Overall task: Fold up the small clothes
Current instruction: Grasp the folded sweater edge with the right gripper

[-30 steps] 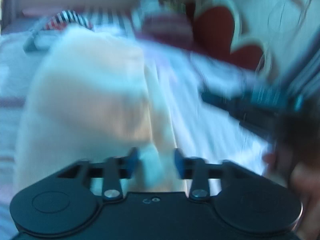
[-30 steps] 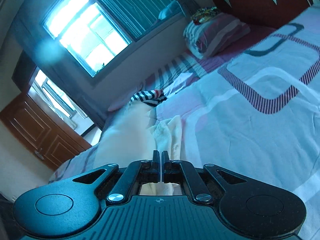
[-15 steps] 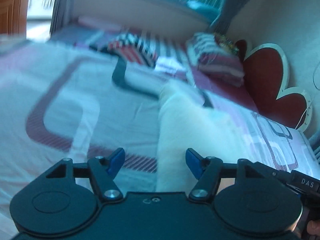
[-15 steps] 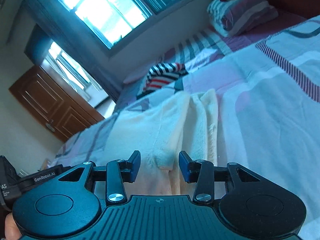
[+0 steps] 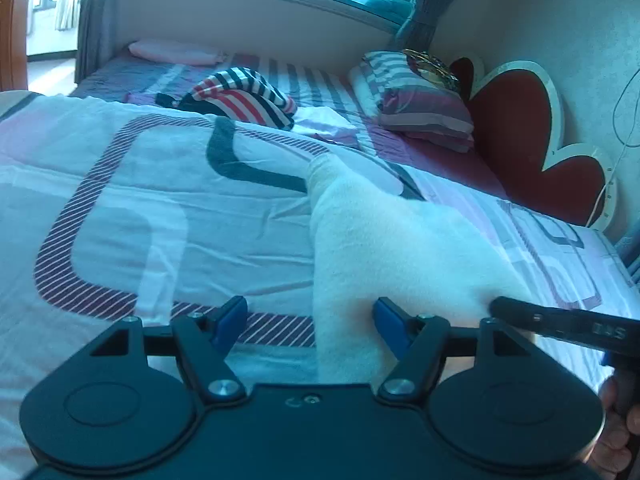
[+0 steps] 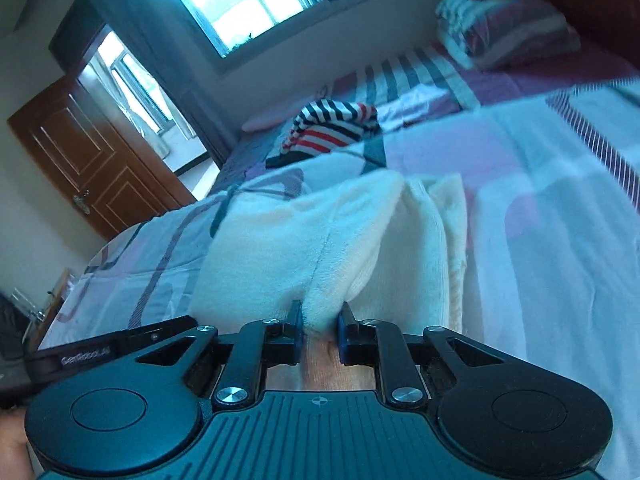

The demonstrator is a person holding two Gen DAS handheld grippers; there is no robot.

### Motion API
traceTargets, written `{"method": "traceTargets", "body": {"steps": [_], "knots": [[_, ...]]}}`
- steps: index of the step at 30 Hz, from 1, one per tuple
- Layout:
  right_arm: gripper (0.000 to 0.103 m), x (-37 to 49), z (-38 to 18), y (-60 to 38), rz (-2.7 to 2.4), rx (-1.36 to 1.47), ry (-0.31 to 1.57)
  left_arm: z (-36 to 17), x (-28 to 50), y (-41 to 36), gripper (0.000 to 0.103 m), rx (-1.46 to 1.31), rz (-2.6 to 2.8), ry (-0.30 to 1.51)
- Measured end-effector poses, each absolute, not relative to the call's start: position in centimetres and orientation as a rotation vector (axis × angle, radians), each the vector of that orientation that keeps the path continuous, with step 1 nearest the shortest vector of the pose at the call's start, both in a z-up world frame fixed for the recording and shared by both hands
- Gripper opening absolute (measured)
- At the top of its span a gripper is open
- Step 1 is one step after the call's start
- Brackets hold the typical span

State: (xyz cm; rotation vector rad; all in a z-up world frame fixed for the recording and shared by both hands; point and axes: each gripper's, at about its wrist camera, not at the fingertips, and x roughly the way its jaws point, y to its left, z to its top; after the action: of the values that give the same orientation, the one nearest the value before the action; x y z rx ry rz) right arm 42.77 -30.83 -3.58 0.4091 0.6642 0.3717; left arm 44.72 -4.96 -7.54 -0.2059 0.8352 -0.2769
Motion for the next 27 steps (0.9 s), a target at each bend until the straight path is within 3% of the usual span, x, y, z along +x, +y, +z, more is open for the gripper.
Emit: {"method": "traceTargets", "body": {"steps": [2,5,8,13,16,18,21,25,27], "knots": [[0.015,41.8,-2.7,-31.2,0.37,0.396,0.639,-7.0,45.1,-5.7,0.067,-0.198,-0.314,0.834],[0.015,40.7,-2.7,-32.6,0.336,0.379,0.631,-7.4,45.5,-7.9,0.076,-0.116,-0.358,0.86],[0.014,42.3,-5.4,-34.4,0.275,0.418,0.718,-8.6,46.0,-9.6,0.076,-0.112,-0.38,0.926],[0.014,41.8,-5.0,-35.1,0.28,0.409,0.707,-9.7,45.9,-9.7,0.082,-0.103,-0.362,0.937],[0.016,42.0,-5.3,-35.7,0.284,0.416,0.714,-8.6,46.0,-9.3,0.076,-0.112,-0.383,0.92],[0.027,41.5,-4.0,-36.0,0.251,0.392,0.662,-7.0,46.0,-8.7,0.074,-0.14,-0.388,0.839],[0.027,41.8,-1.7,-35.9,0.231,0.352,0.562,-6.5,48.4,-8.0,0.073,-0.162,-0.321,0.831],[0.027,44.8,-1.1,-33.2,0.263,0.262,0.571,-8.9,51.5,-9.0,0.083,-0.194,-0.318,0.949],[0.029,46.7,-3.3,-30.6,0.23,0.047,0.664,-9.8,51.7,-10.1,0.089,-0.162,-0.309,0.958]]}}
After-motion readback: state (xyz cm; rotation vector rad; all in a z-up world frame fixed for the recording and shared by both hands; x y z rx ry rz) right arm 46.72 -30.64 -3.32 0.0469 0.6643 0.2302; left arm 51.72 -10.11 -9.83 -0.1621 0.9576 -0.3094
